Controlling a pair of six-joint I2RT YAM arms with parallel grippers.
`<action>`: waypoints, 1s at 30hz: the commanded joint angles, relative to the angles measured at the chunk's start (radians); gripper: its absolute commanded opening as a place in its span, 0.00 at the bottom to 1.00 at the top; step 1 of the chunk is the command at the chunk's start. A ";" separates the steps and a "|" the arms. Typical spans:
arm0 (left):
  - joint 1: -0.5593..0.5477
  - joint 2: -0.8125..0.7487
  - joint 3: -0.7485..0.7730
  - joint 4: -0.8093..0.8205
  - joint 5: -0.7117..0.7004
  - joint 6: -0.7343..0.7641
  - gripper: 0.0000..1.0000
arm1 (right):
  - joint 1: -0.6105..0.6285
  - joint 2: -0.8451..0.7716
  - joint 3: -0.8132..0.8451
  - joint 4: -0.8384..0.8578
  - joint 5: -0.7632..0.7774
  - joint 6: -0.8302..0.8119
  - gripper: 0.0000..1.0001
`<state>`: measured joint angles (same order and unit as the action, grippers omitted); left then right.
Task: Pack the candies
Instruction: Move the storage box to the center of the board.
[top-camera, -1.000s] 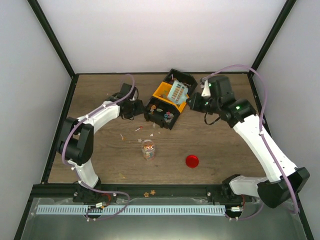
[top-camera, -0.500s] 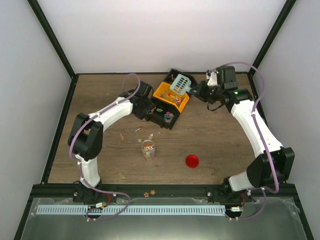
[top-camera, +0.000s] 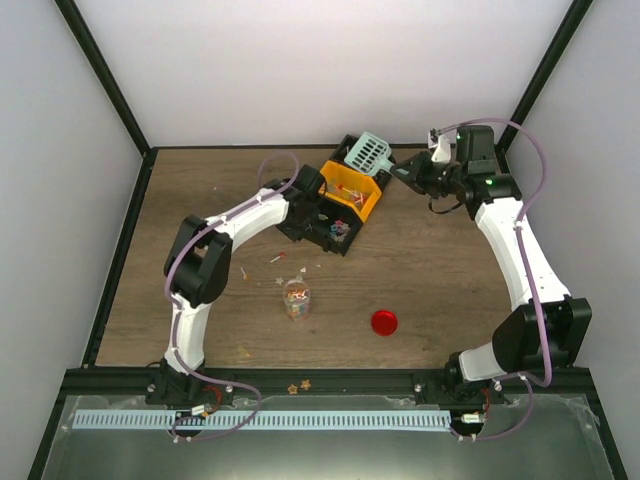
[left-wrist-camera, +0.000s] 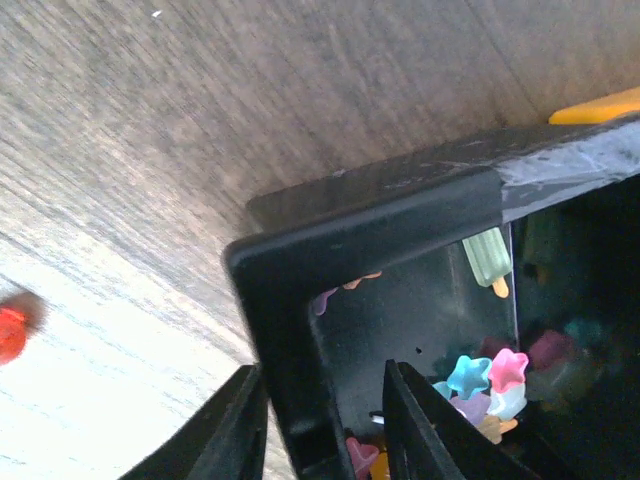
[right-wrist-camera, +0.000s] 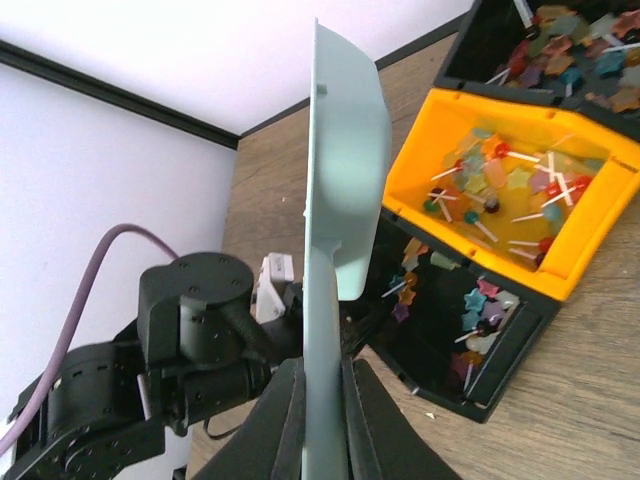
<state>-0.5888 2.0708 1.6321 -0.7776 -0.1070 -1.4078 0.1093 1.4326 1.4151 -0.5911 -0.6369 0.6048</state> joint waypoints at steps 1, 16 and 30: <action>0.000 0.056 0.126 -0.073 -0.036 0.064 0.29 | -0.003 -0.001 -0.005 0.045 -0.048 -0.014 0.01; 0.038 0.055 0.124 -0.065 -0.043 0.276 0.10 | -0.005 -0.001 -0.070 0.022 0.017 0.097 0.01; 0.064 0.042 0.189 -0.021 -0.119 0.474 0.14 | 0.000 -0.069 -0.153 -0.174 0.195 0.366 0.01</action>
<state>-0.5335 2.1326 1.7695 -0.8688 -0.1944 -1.0122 0.1089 1.3922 1.2144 -0.6537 -0.5365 0.8776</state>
